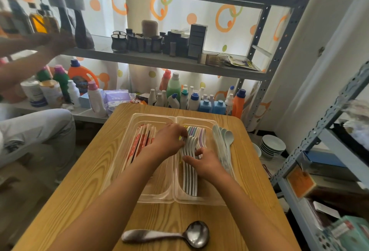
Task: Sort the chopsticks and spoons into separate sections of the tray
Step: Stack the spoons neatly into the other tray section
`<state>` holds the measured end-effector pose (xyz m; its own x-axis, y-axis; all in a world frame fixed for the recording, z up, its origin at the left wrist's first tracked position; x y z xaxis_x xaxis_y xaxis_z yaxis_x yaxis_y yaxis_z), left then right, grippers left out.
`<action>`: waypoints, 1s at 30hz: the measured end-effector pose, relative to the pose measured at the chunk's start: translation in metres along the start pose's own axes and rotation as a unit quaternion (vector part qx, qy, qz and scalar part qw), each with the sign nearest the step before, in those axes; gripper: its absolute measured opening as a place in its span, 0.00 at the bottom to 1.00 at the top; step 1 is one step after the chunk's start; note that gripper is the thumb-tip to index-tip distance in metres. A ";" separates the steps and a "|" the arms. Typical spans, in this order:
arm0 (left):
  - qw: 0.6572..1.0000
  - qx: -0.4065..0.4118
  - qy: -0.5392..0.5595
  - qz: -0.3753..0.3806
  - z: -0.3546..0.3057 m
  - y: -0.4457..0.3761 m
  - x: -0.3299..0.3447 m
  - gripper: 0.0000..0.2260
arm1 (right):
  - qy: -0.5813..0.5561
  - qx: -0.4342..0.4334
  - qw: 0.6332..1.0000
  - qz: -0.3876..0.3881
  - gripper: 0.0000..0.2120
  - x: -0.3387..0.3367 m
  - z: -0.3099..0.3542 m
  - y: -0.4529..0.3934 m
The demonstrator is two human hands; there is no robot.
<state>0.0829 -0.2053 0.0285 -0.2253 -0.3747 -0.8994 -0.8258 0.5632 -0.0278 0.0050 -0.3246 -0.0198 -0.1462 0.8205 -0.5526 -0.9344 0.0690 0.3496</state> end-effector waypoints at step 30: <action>0.990 0.000 0.139 -0.029 0.016 -0.004 -0.004 0.08 | 0.058 -0.035 0.998 0.007 0.08 -0.025 -0.003 0.009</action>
<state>0.0955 -0.1946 0.0256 -0.3112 -0.5949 -0.7411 -0.8416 0.5347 -0.0758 -0.0012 -0.3459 -0.0054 -0.1918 0.7498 -0.6332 -0.9516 0.0157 0.3068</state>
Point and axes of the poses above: each hand's wrist, its own y-axis away from the middle knuckle, its own x-axis out of the palm, z = x × y, the point moved 6 cm from there along -y, towards the middle knuckle, and after that the axes turned 14 degrees about z, right-handed, at the moved point
